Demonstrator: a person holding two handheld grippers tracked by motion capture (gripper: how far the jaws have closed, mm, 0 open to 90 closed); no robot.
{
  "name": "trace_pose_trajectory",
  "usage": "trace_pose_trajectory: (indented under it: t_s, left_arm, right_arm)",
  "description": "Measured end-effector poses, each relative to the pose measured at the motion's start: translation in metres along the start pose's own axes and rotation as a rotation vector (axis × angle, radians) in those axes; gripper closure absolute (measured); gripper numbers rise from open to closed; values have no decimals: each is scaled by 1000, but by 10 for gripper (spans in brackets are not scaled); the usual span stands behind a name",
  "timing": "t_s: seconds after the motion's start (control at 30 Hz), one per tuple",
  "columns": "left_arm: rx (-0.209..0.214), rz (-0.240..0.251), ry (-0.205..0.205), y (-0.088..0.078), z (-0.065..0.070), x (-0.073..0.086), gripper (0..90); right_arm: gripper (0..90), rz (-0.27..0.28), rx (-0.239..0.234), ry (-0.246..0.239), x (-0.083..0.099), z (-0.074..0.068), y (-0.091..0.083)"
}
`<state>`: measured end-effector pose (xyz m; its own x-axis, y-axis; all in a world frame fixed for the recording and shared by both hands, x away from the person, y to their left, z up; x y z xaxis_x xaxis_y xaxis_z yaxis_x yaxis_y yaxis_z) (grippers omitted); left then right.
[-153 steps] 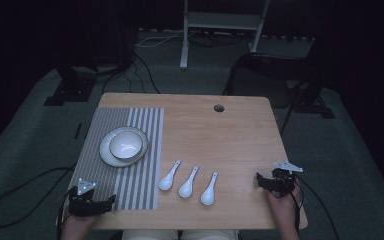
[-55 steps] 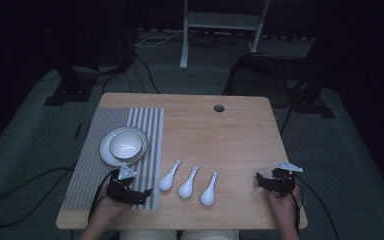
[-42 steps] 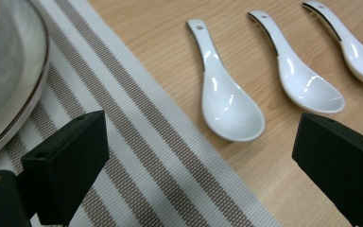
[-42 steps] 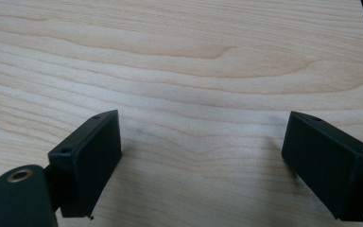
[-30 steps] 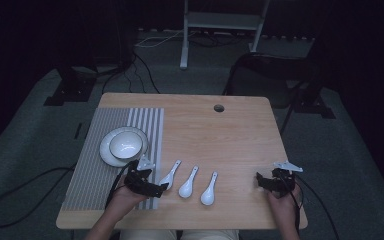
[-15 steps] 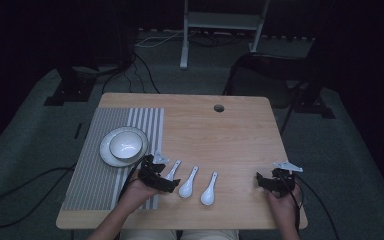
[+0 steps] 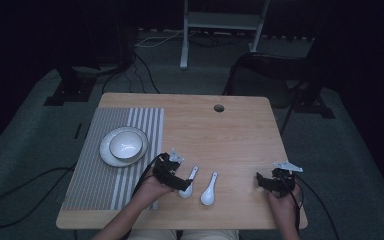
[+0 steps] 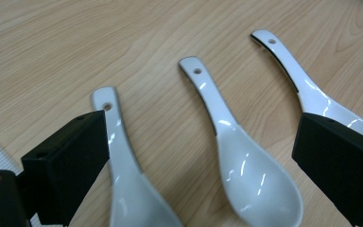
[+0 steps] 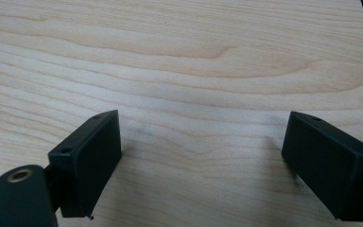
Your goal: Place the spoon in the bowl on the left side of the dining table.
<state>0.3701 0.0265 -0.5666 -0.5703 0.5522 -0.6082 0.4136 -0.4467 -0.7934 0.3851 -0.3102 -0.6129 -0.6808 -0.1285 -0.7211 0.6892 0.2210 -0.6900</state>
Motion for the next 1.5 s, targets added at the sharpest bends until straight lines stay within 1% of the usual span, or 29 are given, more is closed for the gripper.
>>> trace_pose_trajectory:
  t_s: [0.13, 0.23, 0.33, 0.53, 0.6, 0.63, 0.7, 0.73, 0.77, 0.83, 0.87, 0.9, 0.93, 1.0, 1.03, 1.07, 1.1, 1.13, 1.17, 1.2, 1.23, 1.27, 1.3, 1.37, 1.43, 1.5]
  left_arm:
    - [13, -16, 3, 8, 5, -3, 46]
    - [11, -22, 0, 11, 6, -4, 46]
    - [18, -40, -2, 20, 8, -8, 47]
    - [2, -84, 9, 36, 13, -8, 47]
    - [10, -99, 11, 40, 14, -7, 47]
    - [0, -103, 14, 42, 14, -7, 47]
    - [11, -117, 10, 45, 14, -6, 59]
    - [0, -117, 5, 46, 13, -6, 76]
    - [7, -128, 1, 48, 14, -6, 76]
    - [0, -134, 5, 50, 13, -5, 77]
    - [-10, -132, 6, 50, 12, -6, 96]
    - [-12, -129, -2, 49, 12, -7, 134]
    - [-9, -130, -1, 50, 12, -7, 146]
    - [-30, -127, 16, 50, 12, -8, 154]
    - [-33, -123, 25, 49, 13, -7, 190]
    - [-35, -120, 34, 50, 14, -7, 208]
    - [-54, -116, 51, 49, 14, -7, 225]
    - [-63, -112, 63, 48, 14, -6, 289]
    - [-55, -106, 59, 47, 14, -6, 334]
    - [-58, -101, 66, 47, 14, -6, 349]
    - [-67, -97, 75, 46, 14, -5, 394]
    - [-63, -93, 73, 45, 14, -5, 417]
    - [-62, -88, 80, 45, 14, -5, 452]
    - [-55, -80, 86, 44, 14, -5, 561]
    - [-53, -75, 84, 44, 15, -6, 610]
    - [-42, -70, 88, 44, 17, -6, 712]
  right_arm:
    - [120, 0, 0, 1, 0, 0, 0]
    - [120, 0, 0, 0, 0, 0, 0]
    - [120, 0, 0, 0, 0, 0, 0]
    - [120, 0, 0, 1, 0, 0, 0]
    - [120, 0, 0, 0, 0, 0, 0]
    - [120, 0, 0, 0, 0, 0, 0]
    - [120, 0, 0, 1, 0, 0, 0]
    - [120, 0, 0, 1, 0, 0, 0]
    - [120, 0, 0, 0, 0, 0, 0]
    - [120, 0, 0, 0, 0, 0, 0]
    - [120, 0, 0, 0, 0, 0, 0]
    - [121, 0, 0, 0, 0, 0, 0]
    - [120, 0, 0, 1, 0, 0, 0]
    - [121, 0, 0, 0, 0, 0, 0]
    - [121, 0, 0, 1, 0, 0, 0]
    - [121, 0, 0, 0, 0, 0, 0]
    - [121, 0, 0, 1, 0, 0, 0]
    - [121, 0, 0, 1, 0, 0, 0]
    - [121, 0, 0, 1, 0, 0, 0]
    - [121, 1, 0, 0, 0, 0, 0]
    - [121, 0, 0, 1, 0, 0, 0]
    - [121, 0, 0, 0, 0, 0, 0]
    - [121, 0, 0, 0, 0, 0, 0]
    - [121, 0, 0, 0, 0, 0, 0]
    - [121, 0, 0, 1, 0, 0, 0]
    - [121, 0, 1, 1, 0, 0, 0]
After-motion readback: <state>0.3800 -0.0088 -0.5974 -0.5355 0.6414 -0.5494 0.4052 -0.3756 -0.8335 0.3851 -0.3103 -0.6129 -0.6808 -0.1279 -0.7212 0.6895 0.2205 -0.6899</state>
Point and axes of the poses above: each handheld gripper's, and its own axes: y roughly forward along the jaws, x roughly out of its underside, z roughly to its right, the point moved 9 cm from there along y, roughly forward along the jaws, and after that the axes turned 4 degrees about -x, right-handed, at the moved point
